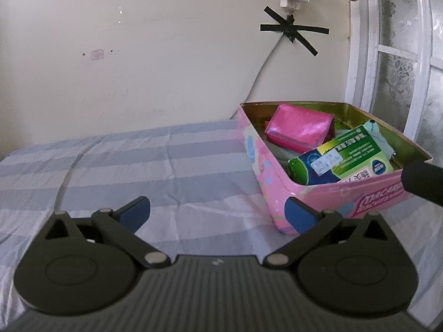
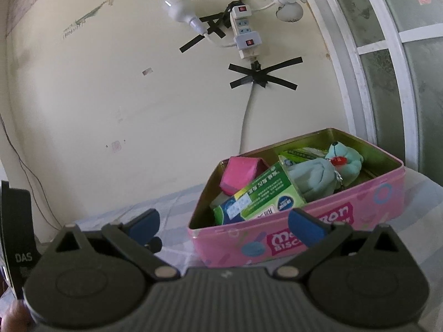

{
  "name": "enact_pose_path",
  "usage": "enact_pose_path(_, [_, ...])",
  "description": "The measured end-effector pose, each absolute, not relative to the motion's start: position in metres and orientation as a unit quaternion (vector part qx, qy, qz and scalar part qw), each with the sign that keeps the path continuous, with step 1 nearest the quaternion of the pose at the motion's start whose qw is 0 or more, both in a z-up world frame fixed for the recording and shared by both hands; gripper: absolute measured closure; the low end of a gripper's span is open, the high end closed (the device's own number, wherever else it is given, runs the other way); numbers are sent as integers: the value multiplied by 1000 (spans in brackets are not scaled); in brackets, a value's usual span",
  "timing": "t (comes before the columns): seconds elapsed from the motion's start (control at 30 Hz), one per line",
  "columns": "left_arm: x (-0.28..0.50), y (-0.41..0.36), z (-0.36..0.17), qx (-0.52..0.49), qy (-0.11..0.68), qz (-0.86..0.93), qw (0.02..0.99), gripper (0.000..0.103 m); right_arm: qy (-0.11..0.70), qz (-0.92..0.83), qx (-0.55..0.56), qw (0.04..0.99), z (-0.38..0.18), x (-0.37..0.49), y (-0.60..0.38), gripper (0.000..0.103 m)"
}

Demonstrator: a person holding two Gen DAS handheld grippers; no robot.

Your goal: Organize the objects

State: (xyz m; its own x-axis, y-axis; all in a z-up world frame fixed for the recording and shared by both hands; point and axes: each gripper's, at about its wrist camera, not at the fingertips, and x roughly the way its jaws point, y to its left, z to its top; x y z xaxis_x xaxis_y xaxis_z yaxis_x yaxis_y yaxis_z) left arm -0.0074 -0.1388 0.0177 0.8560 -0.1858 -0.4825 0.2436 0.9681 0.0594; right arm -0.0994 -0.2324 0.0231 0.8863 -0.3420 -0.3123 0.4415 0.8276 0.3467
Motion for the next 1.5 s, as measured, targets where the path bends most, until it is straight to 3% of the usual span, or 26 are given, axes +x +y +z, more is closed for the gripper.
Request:
enact_pose_path(0.43, [-11, -145, 17, 75, 236, -94, 964, 0, 127, -220, 222, 941, 17, -99, -241, 0])
enact_pose_path(1.5, [-27, -168, 11, 104, 300, -117, 941, 0, 124, -250, 224, 934, 11, -105, -250, 0])
